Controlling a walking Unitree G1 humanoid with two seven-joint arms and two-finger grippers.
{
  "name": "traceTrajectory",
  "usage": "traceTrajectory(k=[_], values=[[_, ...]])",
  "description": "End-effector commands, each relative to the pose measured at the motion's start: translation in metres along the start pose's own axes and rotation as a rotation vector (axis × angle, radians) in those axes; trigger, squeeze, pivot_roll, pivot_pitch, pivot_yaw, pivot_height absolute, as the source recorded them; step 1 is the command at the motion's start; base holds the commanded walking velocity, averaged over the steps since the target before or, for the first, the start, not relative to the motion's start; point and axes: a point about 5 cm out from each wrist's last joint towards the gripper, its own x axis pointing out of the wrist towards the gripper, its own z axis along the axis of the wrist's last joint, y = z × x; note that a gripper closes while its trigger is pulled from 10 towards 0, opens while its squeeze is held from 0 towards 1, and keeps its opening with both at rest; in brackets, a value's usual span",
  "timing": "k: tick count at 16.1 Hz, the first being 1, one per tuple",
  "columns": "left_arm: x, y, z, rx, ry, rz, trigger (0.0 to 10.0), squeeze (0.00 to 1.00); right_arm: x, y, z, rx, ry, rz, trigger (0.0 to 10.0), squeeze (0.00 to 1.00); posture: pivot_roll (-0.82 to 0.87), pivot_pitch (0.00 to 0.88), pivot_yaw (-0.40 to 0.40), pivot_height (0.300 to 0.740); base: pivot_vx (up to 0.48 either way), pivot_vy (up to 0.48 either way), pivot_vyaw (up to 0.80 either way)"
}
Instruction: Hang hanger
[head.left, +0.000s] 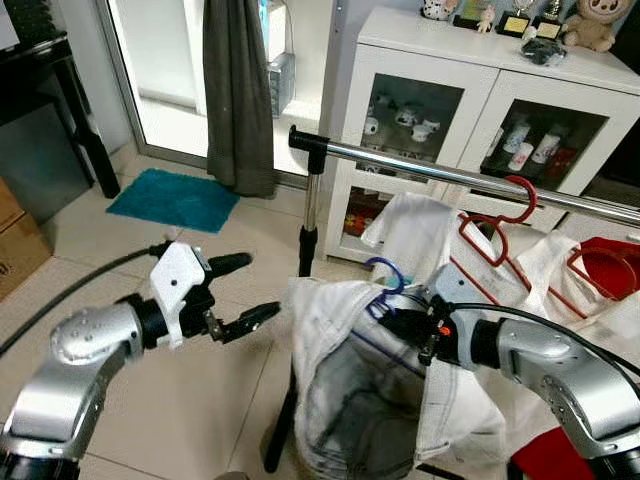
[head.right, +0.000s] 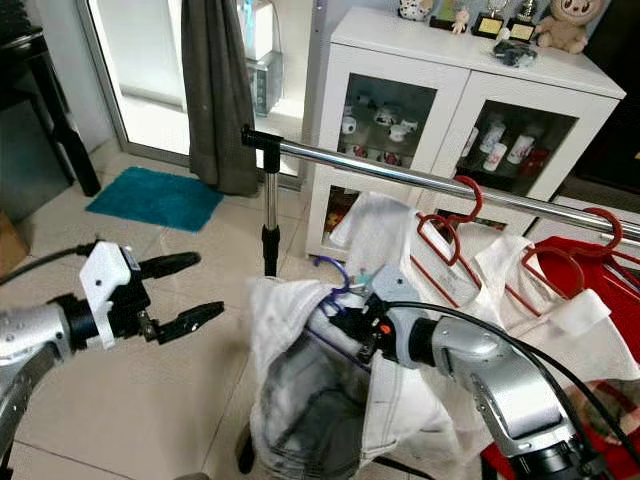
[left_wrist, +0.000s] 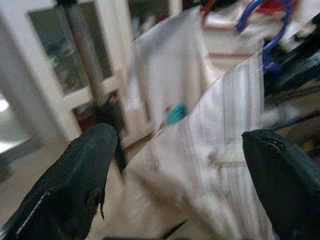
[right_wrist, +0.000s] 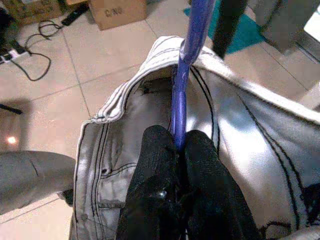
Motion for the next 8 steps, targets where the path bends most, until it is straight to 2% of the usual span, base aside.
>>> traceTrajectory(k=[1, 4, 6, 8], values=[[-0.001, -0.002, -0.005, 0.004, 0.029, 0.042, 10.0, 0.00, -0.010, -0.006, 0.001, 0.017, 0.005, -0.064, 0.0, 0.00, -0.05, 0.000, -0.035, 0.740, 0.000, 0.000, 0.00], [0.004, -0.010, -0.007, -0.020, 0.000, 0.084, 10.0, 0.00, -0.012, -0.010, -0.002, 0.079, -0.013, -0.146, 0.0, 0.00, -0.05, 0.000, -0.022, 0.740, 0.000, 0.000, 0.00], [0.011, -0.018, -0.006, -0.021, -0.021, 0.096, 10.0, 0.00, -0.011, -0.013, 0.003, 0.133, -0.069, -0.228, 0.0, 0.00, -0.04, 0.000, -0.006, 0.740, 0.000, 0.000, 0.00], [0.016, -0.023, -0.006, -0.021, -0.036, 0.117, 10.0, 0.00, -0.009, -0.014, 0.011, 0.146, -0.123, -0.316, 0.0, 0.00, -0.05, 0.000, 0.001, 0.740, 0.000, 0.000, 0.00]])
